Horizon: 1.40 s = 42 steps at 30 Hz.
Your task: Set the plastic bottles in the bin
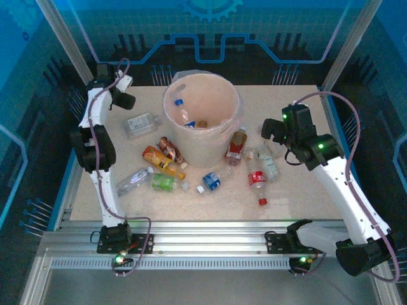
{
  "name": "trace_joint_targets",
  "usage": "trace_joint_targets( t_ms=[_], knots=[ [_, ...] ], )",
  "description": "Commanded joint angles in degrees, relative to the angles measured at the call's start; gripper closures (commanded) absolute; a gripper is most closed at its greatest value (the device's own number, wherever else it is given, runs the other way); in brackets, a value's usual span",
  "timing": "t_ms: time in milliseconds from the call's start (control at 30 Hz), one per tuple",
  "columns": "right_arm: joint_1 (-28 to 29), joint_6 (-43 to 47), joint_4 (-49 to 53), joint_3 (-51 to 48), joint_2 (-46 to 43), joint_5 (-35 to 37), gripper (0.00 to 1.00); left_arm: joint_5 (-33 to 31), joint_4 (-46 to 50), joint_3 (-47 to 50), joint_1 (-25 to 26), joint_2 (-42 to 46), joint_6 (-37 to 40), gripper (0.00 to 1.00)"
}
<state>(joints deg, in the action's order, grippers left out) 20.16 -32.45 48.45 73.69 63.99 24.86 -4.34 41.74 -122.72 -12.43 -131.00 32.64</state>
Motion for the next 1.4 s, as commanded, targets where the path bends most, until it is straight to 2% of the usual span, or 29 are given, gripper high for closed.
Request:
trace_joint_targets(
  t_ms=[0,300,633,867,1100,1267,1367],
  knots=[
    [-0.8,-1.1,0.7,-0.9,0.0,-0.4,0.00,-3.7,3.7,-1.5,-0.8,-2.6,-6.6,0.24],
    [-0.8,-1.3,0.4,-1.7,0.2,-0.9,0.00,-6.6,6.7,-1.9,-0.9,-5.7,-7.2,0.24],
    [-0.9,-1.3,-0.7,-2.9,-0.2,-1.8,0.00,-5.0,11.1,5.3,-0.9,-0.5,-2.6,0.23],
    [-0.8,-1.4,-1.4,-4.0,-1.1,-2.0,0.00,3.3,13.8,12.9,-0.9,5.7,-0.5,0.22],
    [-0.9,-1.2,-1.0,-4.2,-1.5,-2.2,0.00,4.4,13.5,14.0,-0.9,11.1,-3.3,0.19],
    [-0.9,-1.6,-1.5,-4.6,-1.6,-2.7,0.00,9.1,11.2,14.0,-0.8,16.0,-9.8,0.03],
    [-0.8,-1.8,-1.6,-4.9,-1.6,-2.8,0.00,13.3,9.8,16.2,0.2,18.1,-12.5,0.01]
  ],
)
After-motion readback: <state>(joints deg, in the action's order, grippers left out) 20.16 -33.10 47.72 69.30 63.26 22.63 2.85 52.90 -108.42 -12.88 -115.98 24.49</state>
